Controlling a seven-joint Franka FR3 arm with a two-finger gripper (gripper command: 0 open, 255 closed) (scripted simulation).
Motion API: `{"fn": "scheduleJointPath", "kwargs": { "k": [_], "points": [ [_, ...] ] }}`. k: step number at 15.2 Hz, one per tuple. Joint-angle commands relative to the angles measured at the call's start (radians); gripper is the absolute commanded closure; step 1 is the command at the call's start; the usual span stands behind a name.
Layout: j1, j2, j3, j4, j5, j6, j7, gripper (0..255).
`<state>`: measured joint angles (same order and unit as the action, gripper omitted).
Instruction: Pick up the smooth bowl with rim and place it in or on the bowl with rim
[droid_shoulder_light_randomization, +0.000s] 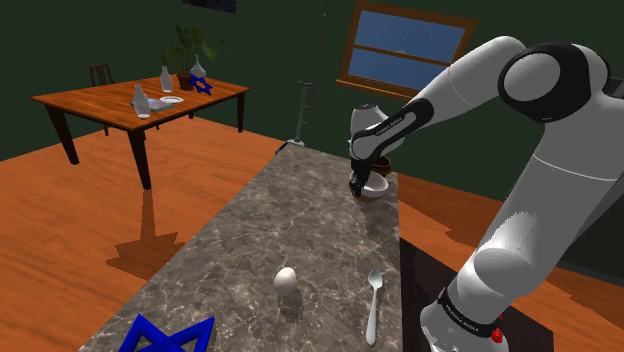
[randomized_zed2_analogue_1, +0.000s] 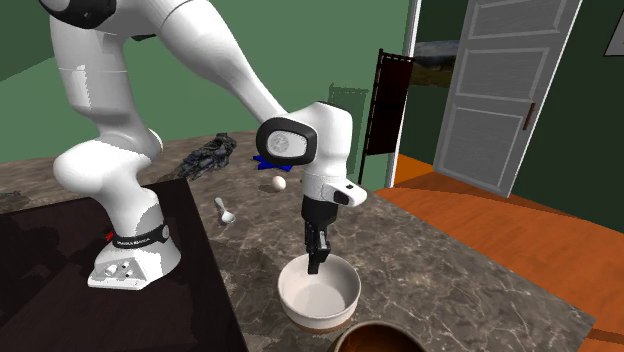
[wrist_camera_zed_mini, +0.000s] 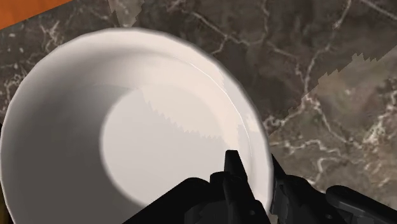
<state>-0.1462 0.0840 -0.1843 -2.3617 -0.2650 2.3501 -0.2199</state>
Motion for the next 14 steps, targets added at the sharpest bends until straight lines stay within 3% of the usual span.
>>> {"fn": "scheduleJointPath", "kwargs": {
  "k": [1,5,14],
  "points": [
    [0.000,0.000,0.000,0.000,0.000,0.000,0.000,255],
    [0.000,0.000,0.000,0.000,0.000,0.000,0.000,255],
    [0.004,-0.088,0.003,0.034,0.007,-0.120,-0.020,255]
  ]
}}
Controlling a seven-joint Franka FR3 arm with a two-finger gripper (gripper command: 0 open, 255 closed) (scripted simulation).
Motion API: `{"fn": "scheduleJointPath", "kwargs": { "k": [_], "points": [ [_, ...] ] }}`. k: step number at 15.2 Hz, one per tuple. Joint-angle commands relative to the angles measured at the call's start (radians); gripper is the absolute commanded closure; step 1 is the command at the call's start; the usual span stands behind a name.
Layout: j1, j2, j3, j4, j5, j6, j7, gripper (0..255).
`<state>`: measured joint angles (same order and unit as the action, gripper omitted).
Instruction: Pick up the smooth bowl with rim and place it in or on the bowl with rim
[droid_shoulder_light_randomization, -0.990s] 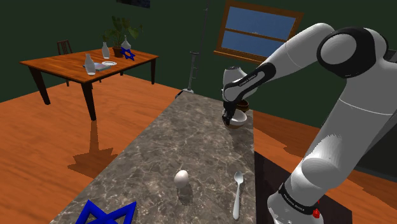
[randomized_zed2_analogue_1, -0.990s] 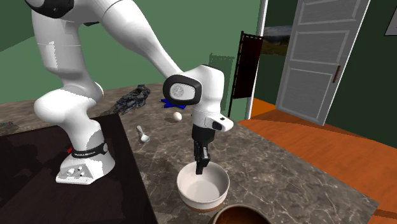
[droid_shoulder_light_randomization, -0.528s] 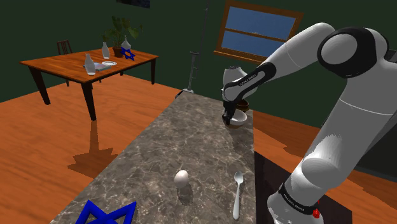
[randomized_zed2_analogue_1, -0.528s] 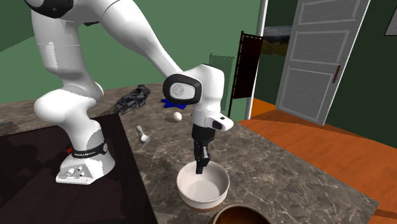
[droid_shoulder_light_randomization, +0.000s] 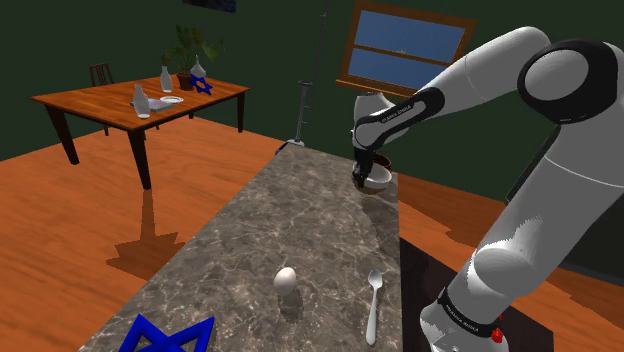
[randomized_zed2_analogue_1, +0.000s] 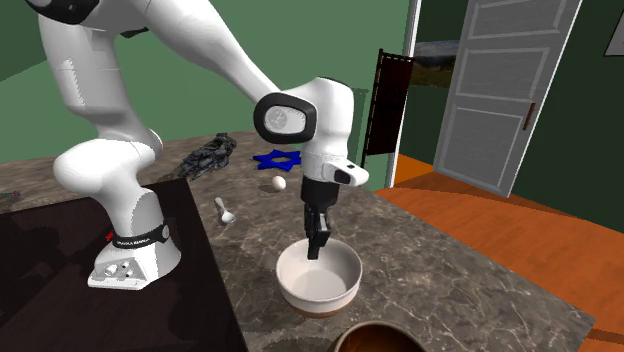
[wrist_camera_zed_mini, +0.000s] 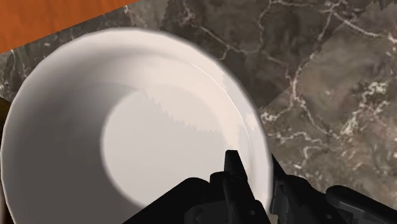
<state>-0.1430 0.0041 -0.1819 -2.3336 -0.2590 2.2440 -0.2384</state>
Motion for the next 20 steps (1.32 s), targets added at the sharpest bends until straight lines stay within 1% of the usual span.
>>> {"fn": "scheduleJointPath", "kwargs": {
  "k": [1,20],
  "points": [
    [0.001,-0.017,0.001,0.011,0.002,-0.028,-0.004,255],
    [0.009,-0.142,0.012,0.144,0.017,-0.283,-0.045,255]
  ]
}}
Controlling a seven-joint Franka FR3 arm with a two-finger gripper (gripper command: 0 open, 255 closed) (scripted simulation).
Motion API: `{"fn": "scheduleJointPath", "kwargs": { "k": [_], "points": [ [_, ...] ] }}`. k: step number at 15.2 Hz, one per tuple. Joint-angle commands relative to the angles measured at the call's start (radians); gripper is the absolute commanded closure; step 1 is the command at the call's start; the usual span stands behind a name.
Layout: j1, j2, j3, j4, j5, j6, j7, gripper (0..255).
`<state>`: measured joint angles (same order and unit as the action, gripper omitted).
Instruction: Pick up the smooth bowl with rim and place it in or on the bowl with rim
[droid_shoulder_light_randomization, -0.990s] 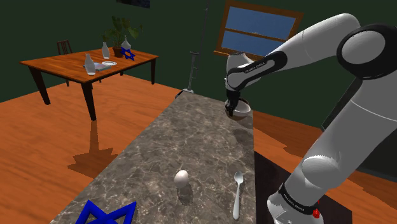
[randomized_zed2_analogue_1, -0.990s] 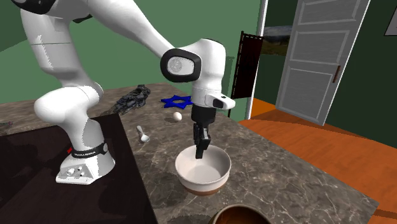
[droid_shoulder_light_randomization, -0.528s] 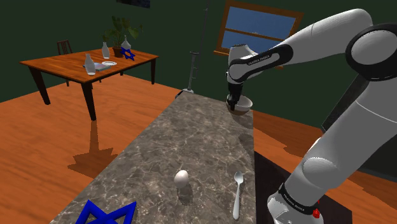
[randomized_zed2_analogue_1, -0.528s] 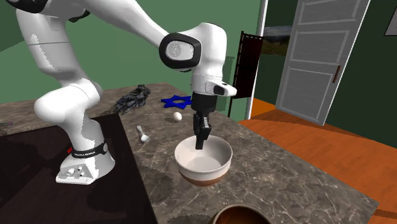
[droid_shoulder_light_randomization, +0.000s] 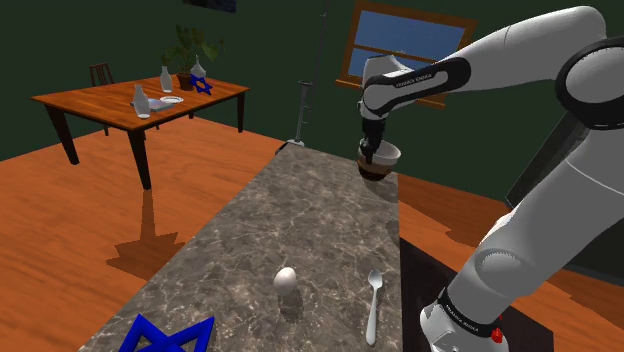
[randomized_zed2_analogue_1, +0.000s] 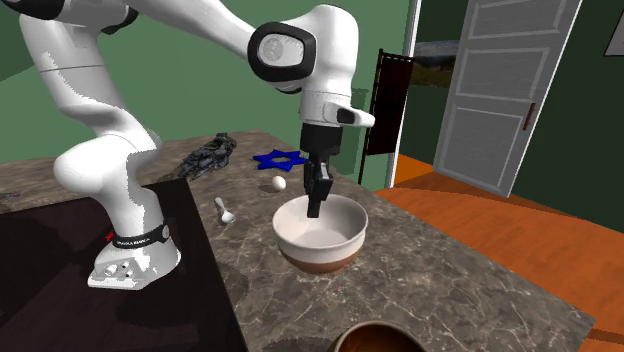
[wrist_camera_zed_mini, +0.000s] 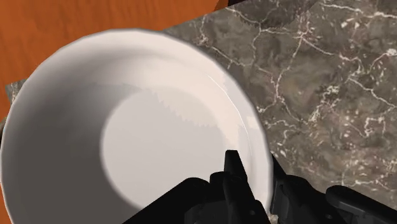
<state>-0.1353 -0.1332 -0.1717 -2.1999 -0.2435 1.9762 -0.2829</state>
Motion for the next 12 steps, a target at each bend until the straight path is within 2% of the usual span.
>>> {"fn": "scheduleJointPath", "kwargs": {
  "k": [1,4,12],
  "points": [
    [0.002,-0.009,0.002,0.019,0.002,-0.028,-0.003,255],
    [0.003,-0.019,0.004,0.042,0.004,-0.060,-0.008,255],
    [-0.070,0.189,-0.082,0.298,0.035,-0.077,-0.188,255]
  ]
}}
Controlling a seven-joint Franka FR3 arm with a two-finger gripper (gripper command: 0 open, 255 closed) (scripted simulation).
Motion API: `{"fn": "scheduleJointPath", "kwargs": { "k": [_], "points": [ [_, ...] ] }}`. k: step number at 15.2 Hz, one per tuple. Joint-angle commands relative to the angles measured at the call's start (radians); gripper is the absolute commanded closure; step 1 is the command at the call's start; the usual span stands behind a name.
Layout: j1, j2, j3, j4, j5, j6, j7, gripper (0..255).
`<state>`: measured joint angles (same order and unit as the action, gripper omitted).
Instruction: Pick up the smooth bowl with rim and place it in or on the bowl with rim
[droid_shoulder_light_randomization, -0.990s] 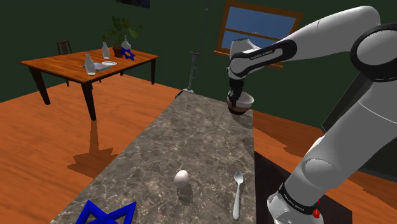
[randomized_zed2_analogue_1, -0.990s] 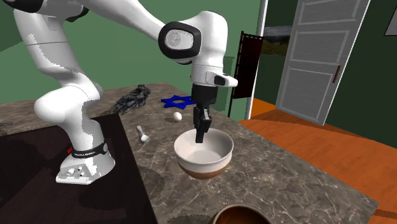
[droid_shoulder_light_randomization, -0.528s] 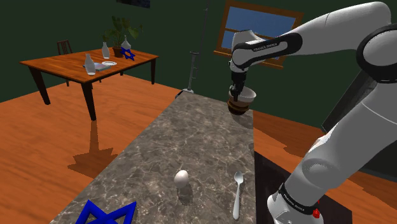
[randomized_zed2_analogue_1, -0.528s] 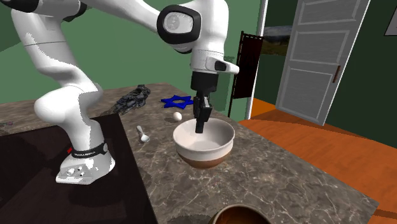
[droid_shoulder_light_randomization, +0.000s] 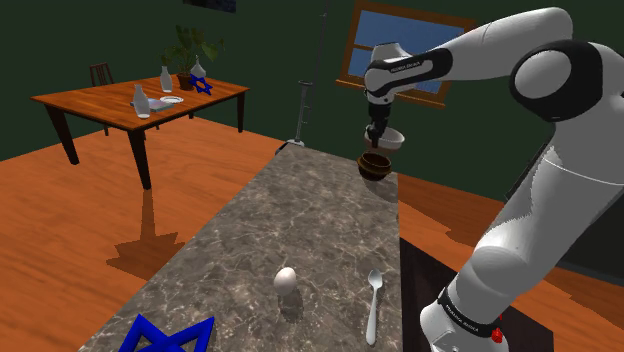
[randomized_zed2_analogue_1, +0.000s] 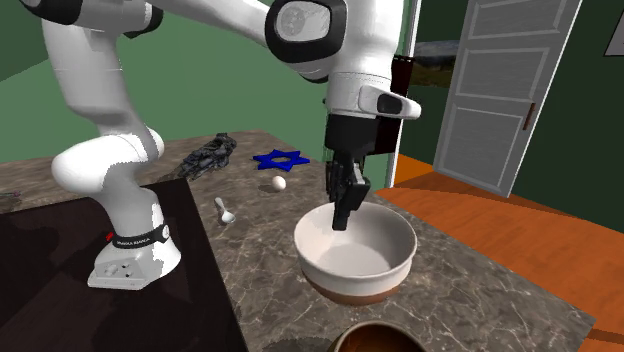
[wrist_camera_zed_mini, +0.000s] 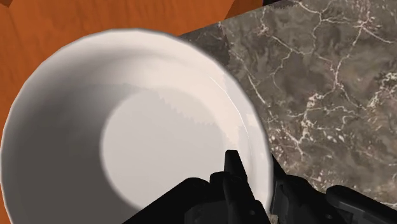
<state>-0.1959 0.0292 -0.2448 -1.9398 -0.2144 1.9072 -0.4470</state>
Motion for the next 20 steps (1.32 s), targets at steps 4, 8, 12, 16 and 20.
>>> {"fn": "scheduleJointPath", "kwargs": {
  "k": [4,8,12,16,20],
  "points": [
    [-0.054,0.148,-0.040,0.200,0.042,-0.034,-0.114,255],
    [-0.079,0.213,-0.049,0.262,0.062,-0.027,-0.151,255],
    [-0.080,0.224,-0.048,0.223,0.062,0.022,-0.143,255],
    [-0.081,0.238,-0.047,0.187,0.063,0.071,-0.137,255],
    [-0.083,0.255,-0.047,0.156,0.065,0.119,-0.131,255]
  ]
}}
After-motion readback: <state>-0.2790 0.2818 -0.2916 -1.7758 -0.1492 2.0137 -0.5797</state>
